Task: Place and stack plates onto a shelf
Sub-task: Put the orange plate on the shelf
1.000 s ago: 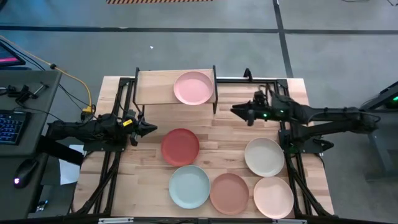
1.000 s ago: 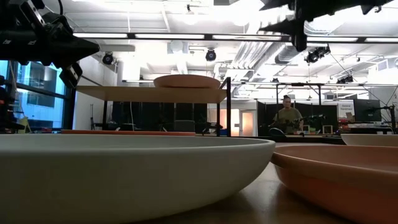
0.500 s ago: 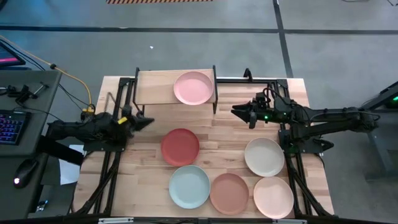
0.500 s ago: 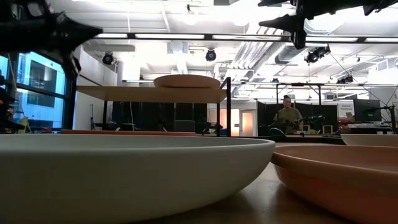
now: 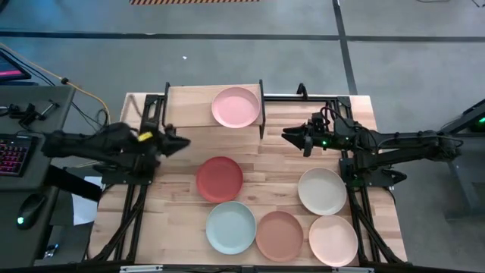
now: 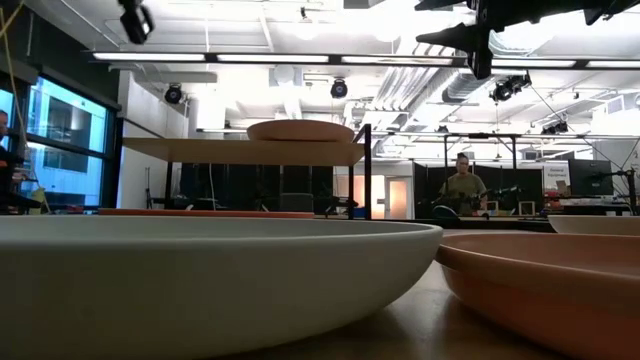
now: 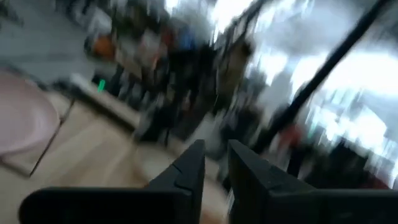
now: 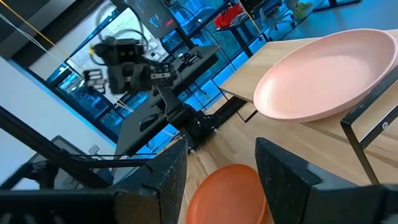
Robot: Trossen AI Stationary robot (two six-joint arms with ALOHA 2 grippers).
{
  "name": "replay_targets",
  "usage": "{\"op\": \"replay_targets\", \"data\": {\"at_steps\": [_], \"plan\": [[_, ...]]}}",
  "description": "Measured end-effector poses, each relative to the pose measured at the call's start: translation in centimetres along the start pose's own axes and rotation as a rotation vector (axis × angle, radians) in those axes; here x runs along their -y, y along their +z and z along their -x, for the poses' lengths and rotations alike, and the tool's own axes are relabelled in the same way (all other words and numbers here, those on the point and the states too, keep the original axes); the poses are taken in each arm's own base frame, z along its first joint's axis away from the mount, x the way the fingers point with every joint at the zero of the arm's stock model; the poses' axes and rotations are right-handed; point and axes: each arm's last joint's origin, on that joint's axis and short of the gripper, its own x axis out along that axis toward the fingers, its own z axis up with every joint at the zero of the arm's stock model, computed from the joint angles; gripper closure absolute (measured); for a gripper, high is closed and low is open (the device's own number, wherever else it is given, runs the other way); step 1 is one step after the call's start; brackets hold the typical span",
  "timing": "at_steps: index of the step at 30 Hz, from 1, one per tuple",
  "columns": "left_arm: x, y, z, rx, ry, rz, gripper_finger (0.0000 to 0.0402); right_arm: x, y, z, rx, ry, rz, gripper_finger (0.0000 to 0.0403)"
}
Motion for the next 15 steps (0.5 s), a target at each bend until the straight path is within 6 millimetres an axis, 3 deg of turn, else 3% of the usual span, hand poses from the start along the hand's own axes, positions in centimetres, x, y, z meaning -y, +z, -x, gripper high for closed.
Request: {"op": "replay_targets", "data": {"at_steps": [6,15], "plan": [[1.1,0.1,-3.5,-0.237,0.056,-0.129,0.0306,0.0,0.0,0.0,0.0,0.0,0.006,0.0231],[0.5,-1.4,-6.1,-0.316,0.124,-0.022,0.0296,-0.1,-0.1,0.0,-0.042,0.051,-0.025,0.0231]]}}
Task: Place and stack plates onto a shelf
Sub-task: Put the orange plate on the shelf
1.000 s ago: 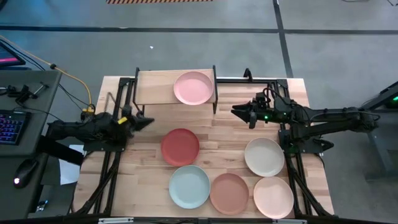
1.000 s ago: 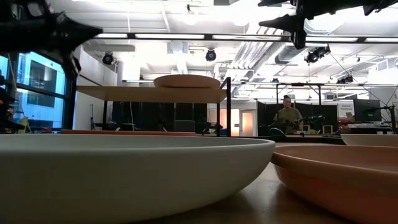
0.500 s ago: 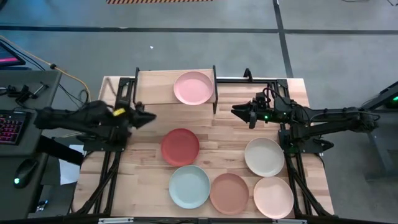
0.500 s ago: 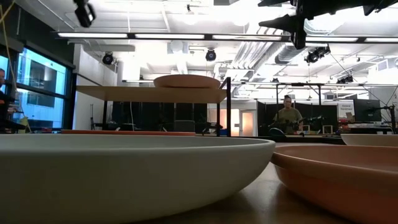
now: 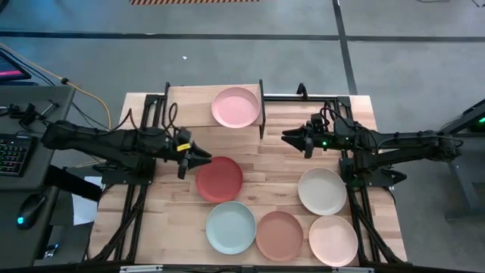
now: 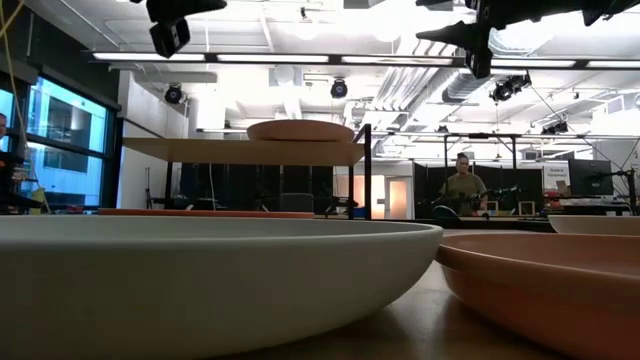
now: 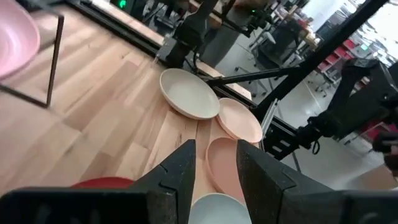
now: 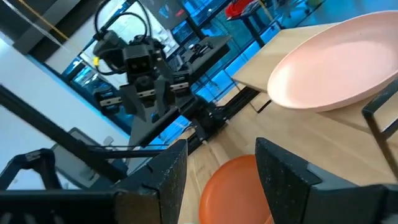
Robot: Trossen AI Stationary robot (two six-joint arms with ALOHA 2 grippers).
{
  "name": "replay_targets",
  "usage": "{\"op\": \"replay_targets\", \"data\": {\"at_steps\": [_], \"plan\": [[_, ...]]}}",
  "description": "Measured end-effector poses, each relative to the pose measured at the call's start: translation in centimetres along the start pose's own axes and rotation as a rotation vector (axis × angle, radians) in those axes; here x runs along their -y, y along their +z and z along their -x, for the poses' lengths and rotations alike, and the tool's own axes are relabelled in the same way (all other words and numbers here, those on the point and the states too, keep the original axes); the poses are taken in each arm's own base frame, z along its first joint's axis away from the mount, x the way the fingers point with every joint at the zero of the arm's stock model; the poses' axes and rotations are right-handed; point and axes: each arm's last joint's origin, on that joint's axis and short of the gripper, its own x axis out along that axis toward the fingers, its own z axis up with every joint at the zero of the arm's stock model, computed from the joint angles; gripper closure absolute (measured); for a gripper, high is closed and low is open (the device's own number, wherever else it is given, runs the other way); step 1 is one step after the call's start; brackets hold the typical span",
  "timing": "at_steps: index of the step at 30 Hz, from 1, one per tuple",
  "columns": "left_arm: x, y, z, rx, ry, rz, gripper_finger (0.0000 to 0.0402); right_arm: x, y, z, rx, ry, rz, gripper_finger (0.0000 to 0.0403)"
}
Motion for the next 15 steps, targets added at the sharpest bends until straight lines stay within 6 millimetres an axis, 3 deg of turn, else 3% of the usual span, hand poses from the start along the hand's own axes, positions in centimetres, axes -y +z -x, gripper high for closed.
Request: {"op": "replay_targets", "data": {"at_steps": [15], "plan": [[0.23,0.02,0.33,-0.028,-0.065,-0.003,0.0298,-0.04,-0.04,0.0,-0.013,0.015,0.026,0.0231]]}}
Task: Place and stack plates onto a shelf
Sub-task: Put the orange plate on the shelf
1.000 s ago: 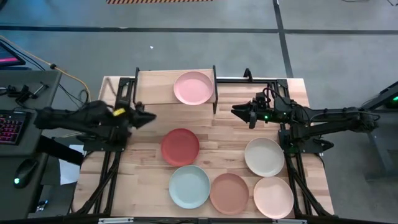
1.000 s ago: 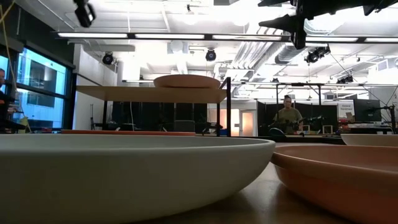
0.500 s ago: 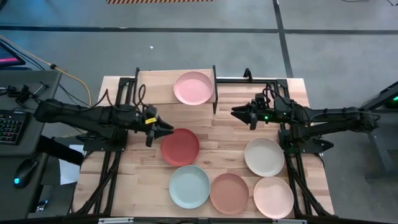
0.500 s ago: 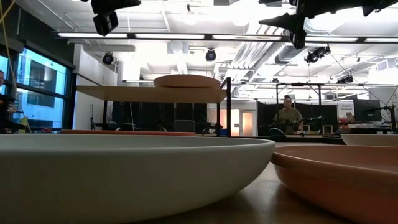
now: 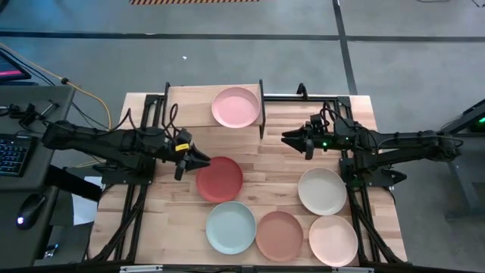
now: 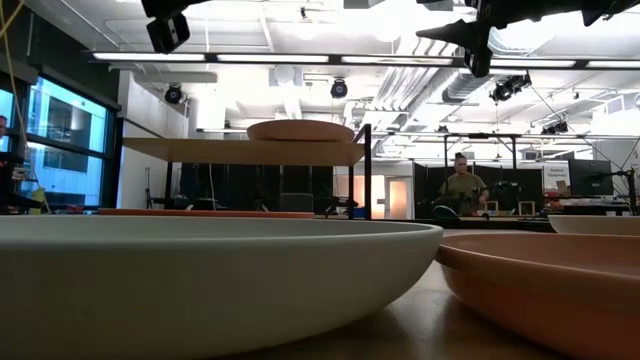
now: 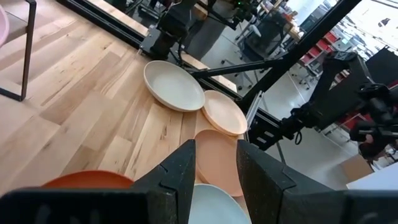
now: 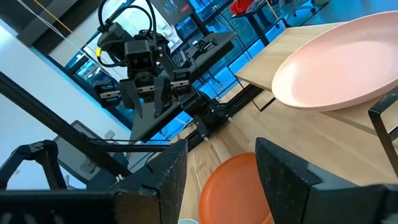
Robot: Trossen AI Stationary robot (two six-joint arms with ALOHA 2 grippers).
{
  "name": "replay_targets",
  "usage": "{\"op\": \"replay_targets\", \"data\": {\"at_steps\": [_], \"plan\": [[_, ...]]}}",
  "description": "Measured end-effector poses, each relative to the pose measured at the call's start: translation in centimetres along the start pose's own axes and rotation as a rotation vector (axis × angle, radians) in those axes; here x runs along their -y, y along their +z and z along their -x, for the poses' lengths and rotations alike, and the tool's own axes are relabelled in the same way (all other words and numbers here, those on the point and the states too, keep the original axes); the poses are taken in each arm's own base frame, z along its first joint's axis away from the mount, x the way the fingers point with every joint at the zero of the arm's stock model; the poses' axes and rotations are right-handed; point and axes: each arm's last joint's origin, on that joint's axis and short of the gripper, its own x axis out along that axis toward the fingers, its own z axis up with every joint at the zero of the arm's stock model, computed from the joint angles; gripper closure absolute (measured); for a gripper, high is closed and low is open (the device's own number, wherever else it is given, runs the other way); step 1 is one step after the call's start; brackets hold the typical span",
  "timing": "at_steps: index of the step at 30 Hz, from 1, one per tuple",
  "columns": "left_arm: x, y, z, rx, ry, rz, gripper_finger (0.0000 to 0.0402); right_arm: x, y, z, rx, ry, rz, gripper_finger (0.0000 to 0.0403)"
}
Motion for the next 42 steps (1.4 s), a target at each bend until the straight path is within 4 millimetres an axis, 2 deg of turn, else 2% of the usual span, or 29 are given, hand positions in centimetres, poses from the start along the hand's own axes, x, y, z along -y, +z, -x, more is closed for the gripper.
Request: {"op": "replay_targets", "data": {"at_steps": [13,19,22,26,29,37,42], "plan": [[0.0,0.0,-0.1,0.0,0.004,0.003,0.0298,0.0,0.0,0.0,-0.001,0.001,0.0,0.0231],[-0.5,-0.7,0.0,-0.073,0.058,0.146,0.0298,0.0,0.0,0.0,-0.002,0.0,0.0,0.0231],[-1.2,-1.9,0.2,-0.181,0.155,0.256,0.0298,0.0,0.0,0.0,-0.004,-0.003,0.001,0.0231],[-2.6,-4.5,0.6,-0.348,0.429,0.395,0.0298,0.2,-0.2,0.0,-0.019,-0.015,0.002,0.0231],[-3.6,-6.2,0.4,-0.384,0.581,0.466,0.0298,0.3,-0.4,0.0,-0.034,-0.04,0.003,0.0231],[-6.6,-10.4,-1.0,-0.405,0.721,0.625,0.0298,0.5,-0.5,0.0,-0.046,-0.055,0.004,0.0231],[-7.3,-11.1,-2.1,-0.35,0.687,0.686,0.0298,0.5,-0.5,0.0,-0.049,-0.058,0.005,0.0231]]}}
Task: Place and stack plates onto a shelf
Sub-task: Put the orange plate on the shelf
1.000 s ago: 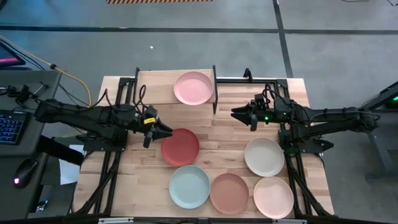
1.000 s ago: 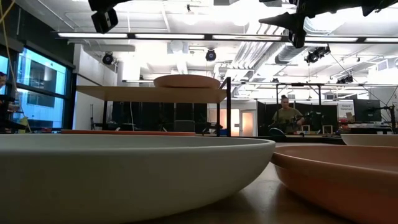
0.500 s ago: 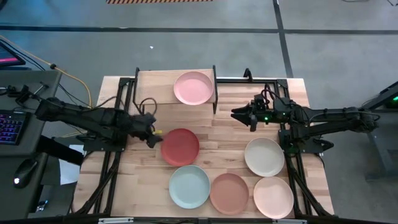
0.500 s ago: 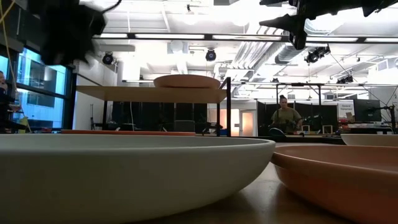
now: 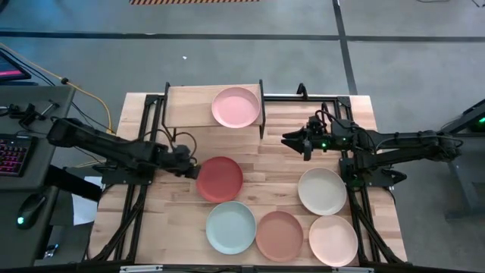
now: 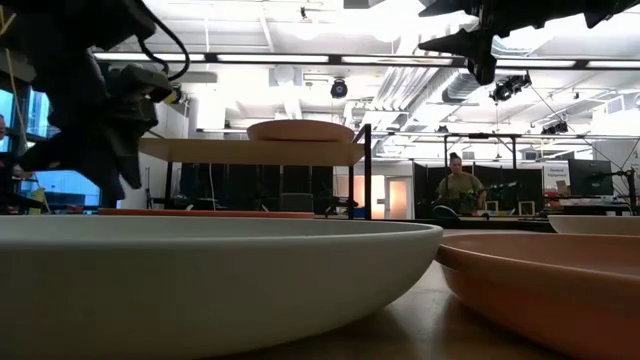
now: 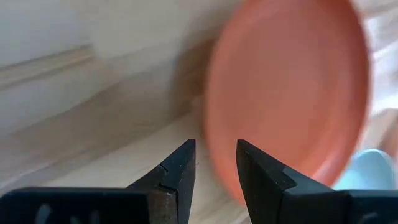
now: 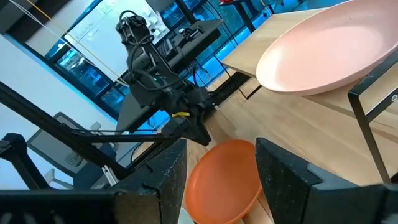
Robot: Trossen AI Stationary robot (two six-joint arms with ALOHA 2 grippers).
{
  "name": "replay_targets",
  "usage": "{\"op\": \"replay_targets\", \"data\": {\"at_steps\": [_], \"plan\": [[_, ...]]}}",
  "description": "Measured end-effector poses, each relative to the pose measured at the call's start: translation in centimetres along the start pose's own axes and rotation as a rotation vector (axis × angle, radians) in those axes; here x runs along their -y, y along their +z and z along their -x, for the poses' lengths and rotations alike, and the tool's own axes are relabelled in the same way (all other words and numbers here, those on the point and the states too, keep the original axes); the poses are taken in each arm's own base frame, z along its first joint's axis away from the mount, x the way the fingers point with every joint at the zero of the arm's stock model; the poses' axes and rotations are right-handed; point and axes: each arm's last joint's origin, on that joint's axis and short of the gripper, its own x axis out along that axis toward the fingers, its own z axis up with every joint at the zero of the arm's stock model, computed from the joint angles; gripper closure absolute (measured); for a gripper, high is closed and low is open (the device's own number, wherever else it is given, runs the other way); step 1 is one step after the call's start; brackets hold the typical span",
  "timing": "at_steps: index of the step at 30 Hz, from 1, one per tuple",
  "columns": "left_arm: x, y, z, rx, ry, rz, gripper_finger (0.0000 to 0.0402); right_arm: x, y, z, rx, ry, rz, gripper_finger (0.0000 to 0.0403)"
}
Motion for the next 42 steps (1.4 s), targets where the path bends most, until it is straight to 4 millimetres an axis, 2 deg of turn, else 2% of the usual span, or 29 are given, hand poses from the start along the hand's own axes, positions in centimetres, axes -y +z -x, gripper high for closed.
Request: {"op": "replay_targets", "data": {"at_steps": [19,22,26,31,34,36,39,42], "plan": [[0.4,-0.2,-3.0,-0.001,0.067,0.036,0.03,0.3,-0.3,0.0,-0.033,-0.028,0.0,0.0231],[0.5,-0.2,-3.2,0.0,0.06,0.037,0.0321,0.3,-0.3,0.0,-0.033,-0.028,0.0,0.0231],[0.6,-0.2,-3.2,0.0,0.056,0.039,0.0385,0.3,-0.3,0.0,-0.034,-0.028,0.001,0.0231],[0.6,-0.2,-3.0,-0.004,0.048,0.038,0.0397,0.3,-0.4,0.0,-0.037,-0.031,0.002,0.0231],[1.2,0.2,-1.6,0.01,-0.02,0.048,0.0398,0.3,-0.4,0.0,-0.037,-0.031,0.0,0.0231],[2.2,0.7,0.3,0.041,-0.088,0.04,0.0399,0.3,-0.4,0.0,-0.037,-0.031,0.002,0.0231],[3.1,1.7,3.9,0.12,-0.135,0.032,0.04,0.3,-0.3,0.0,-0.036,-0.034,0.002,0.0231],[3.7,2.9,8.6,0.259,-0.148,0.033,0.04,0.4,-0.4,0.0,-0.037,-0.038,0.003,0.0231]]}}
